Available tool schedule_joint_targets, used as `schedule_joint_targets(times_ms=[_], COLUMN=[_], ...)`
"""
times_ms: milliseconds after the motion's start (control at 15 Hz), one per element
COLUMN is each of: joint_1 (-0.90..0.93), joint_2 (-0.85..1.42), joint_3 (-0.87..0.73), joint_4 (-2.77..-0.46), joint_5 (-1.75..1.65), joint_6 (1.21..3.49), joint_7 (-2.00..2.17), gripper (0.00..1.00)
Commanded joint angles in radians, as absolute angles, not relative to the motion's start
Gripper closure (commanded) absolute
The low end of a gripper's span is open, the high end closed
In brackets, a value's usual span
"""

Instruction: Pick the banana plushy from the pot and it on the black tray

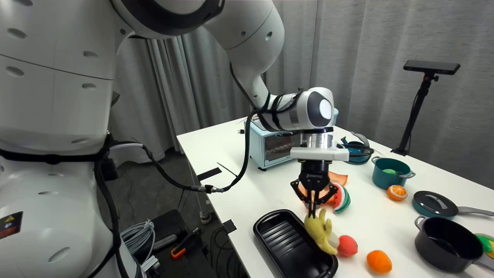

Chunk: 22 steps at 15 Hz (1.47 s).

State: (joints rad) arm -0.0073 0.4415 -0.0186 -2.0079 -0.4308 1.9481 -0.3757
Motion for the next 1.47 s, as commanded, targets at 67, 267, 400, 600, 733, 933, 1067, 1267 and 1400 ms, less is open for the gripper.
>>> schedule_joint_targets(times_ms=[67,267,400,600,733,933,1067,1267,1400], joint_1=[0.055,0.094,0.110,0.115,0.105,0.106,0.107,0.107,0.104], joint_2=[0.288,0.221,0.202,0.151,0.128,0.186,0.193,0.196,0.185], joint_3=[0.017,0.059,0.073,0.061,0.041,0.064,0.068,0.069,0.066], joint_4=[-2.318,-2.491,-2.546,-2.598,-2.602,-2.560,-2.560,-2.560,-2.563], joint_5=[-0.564,-0.608,-0.636,-0.734,-0.836,-0.768,-0.768,-0.768,-0.771], joint_6=[2.002,2.049,2.122,2.206,2.248,2.203,2.203,2.203,2.224], joint_7=[-0.288,-0.199,-0.105,0.000,0.079,0.030,0.030,0.030,0.041], gripper=[0.99,0.99,0.69,0.58,0.43,0.46,0.36,0.36,0.10])
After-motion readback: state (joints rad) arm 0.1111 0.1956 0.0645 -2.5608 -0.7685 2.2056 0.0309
